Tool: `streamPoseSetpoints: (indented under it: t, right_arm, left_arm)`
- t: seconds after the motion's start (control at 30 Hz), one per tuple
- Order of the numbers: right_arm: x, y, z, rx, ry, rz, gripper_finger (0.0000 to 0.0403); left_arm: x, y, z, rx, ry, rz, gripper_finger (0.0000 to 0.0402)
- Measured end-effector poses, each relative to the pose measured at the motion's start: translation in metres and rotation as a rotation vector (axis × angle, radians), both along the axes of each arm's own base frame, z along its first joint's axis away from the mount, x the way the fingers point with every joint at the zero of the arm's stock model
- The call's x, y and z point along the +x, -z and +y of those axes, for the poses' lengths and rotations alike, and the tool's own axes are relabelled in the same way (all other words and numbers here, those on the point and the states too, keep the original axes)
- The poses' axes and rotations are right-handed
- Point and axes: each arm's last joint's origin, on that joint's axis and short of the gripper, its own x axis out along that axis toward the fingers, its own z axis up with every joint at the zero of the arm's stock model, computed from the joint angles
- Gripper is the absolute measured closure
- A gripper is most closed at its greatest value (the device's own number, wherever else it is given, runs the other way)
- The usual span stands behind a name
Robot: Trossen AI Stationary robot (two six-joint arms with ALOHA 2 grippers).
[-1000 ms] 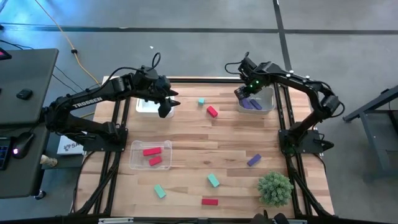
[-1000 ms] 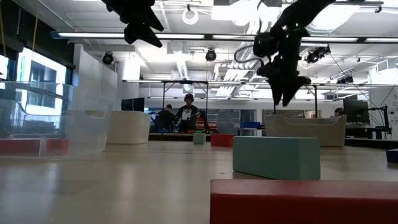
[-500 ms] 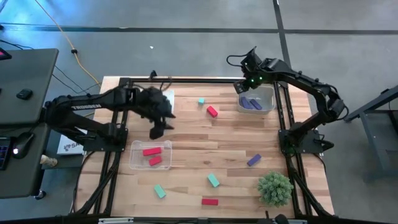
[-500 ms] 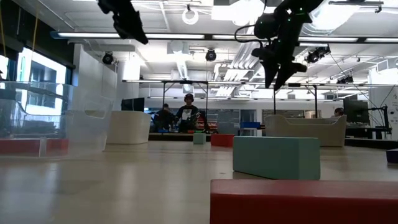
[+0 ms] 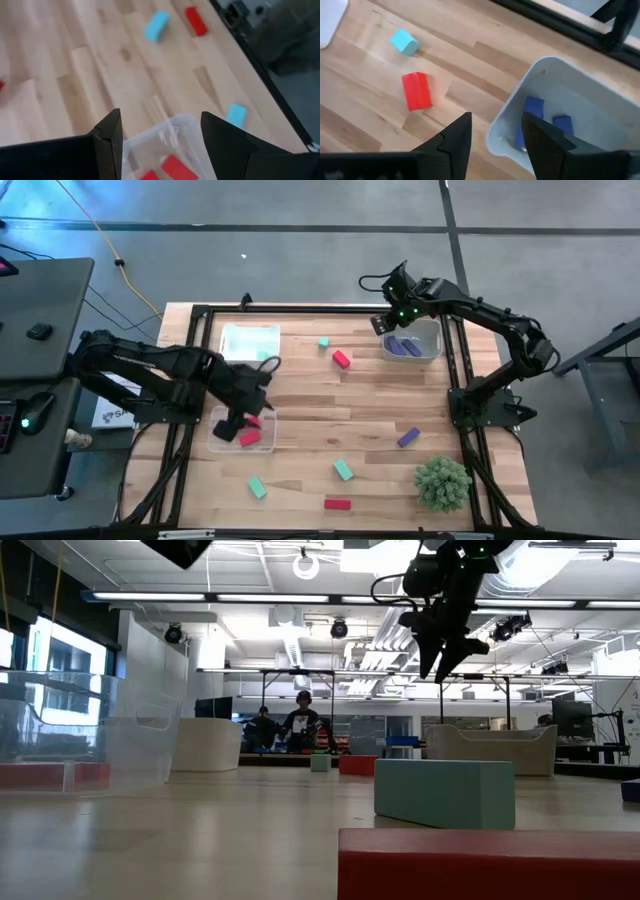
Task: Sort & place blocks by color
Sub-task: Put the bottom left light blue block into the white bin
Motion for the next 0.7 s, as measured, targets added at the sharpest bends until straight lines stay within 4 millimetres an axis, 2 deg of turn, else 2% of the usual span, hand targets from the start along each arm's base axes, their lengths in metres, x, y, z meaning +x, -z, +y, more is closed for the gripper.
streamPoseSetpoints:
  t: [0.23,0.53,0.7]
  right_arm:
    - [0.010,0.000,0.013,0.008,-0.030,-0.009,0.0242]
    - [0.021,0.000,0.031,0.022,-0.061,-0.023,0.0242]
    - [0.026,0.000,0.039,0.008,-0.081,-0.014,0.0242]
  left_arm:
    - [0.007,0.013,-0.034,0.018,0.140,0.062,0.0220]
    - [0.022,0.051,-0.081,0.098,0.277,0.208,0.0220]
    - [0.028,0.073,-0.100,0.153,0.317,0.282,0.0220]
